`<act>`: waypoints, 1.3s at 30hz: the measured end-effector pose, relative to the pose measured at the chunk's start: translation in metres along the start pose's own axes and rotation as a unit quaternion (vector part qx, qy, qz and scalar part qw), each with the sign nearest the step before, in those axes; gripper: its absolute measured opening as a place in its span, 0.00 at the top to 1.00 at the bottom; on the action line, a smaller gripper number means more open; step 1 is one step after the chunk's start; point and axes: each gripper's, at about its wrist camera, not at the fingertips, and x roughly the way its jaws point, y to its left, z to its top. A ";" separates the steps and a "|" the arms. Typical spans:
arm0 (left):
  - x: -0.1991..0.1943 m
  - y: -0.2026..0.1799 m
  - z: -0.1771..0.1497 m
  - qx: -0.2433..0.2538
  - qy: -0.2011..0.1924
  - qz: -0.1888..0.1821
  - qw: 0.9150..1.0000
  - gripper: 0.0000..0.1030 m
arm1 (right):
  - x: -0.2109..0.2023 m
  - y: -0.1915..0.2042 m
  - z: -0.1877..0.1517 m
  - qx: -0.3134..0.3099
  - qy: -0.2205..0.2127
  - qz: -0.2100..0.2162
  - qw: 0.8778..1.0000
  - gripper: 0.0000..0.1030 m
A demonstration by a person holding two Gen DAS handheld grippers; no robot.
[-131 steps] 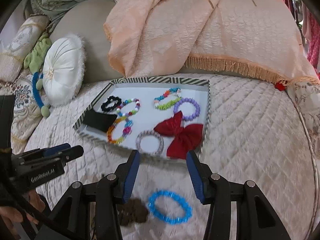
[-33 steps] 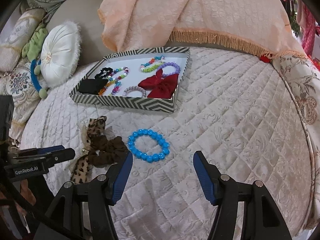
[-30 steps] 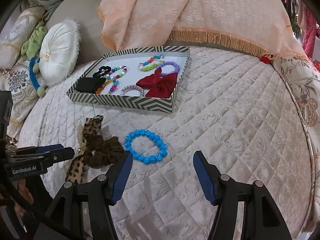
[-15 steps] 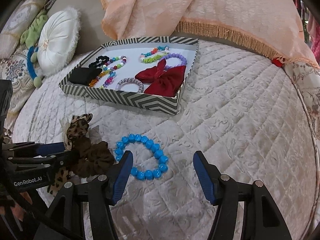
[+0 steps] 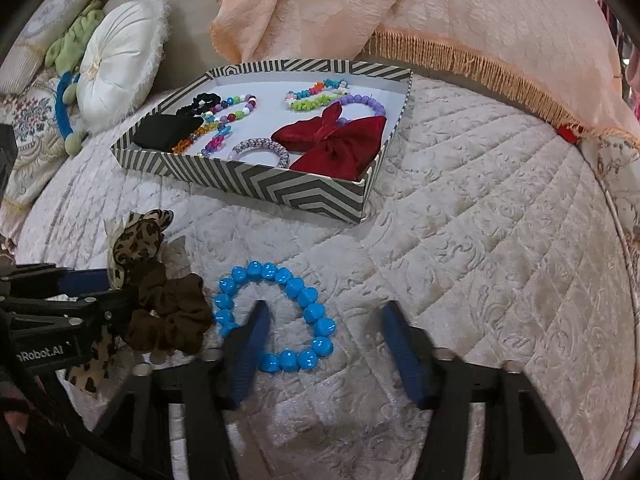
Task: Organize jewelry
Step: 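Grasp the leopard-print bow scrunchie with the left gripper while the right gripper grasps the blue bead bracelet, then carry the scrunchie and blue bracelet into the striped tray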
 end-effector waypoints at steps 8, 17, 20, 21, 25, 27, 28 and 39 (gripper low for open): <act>-0.001 -0.009 -0.006 0.022 -0.025 0.022 0.999 0.70 | -0.014 0.001 -0.003 -0.014 -0.021 0.006 1.000 0.90; -0.036 0.008 0.003 -0.001 -0.055 -0.011 0.998 0.80 | -0.055 0.003 0.010 -0.017 -0.060 0.023 0.998 0.90; -0.054 0.014 0.012 -0.006 -0.069 -0.019 0.997 0.85 | -0.068 0.005 0.020 -0.018 -0.071 0.033 0.997 0.90; -0.059 0.017 0.015 -0.007 -0.073 -0.022 0.997 0.85 | -0.072 0.006 0.023 -0.020 -0.074 0.033 0.996 0.90; -0.076 0.024 0.028 -0.011 -0.089 -0.028 0.996 0.85 | -0.083 0.012 0.037 -0.036 -0.087 0.031 0.995 0.90; -0.082 0.027 0.033 -0.014 -0.094 -0.031 0.995 0.85 | -0.087 0.013 0.044 -0.040 -0.092 0.033 0.994 0.90; -0.084 0.029 0.036 -0.016 -0.096 -0.033 0.995 0.85 | -0.089 0.013 0.048 -0.040 -0.094 0.035 0.994 0.90; -0.087 0.035 0.099 -0.018 -0.113 -0.024 0.993 0.85 | -0.075 0.021 0.100 -0.051 -0.103 0.049 0.992 0.90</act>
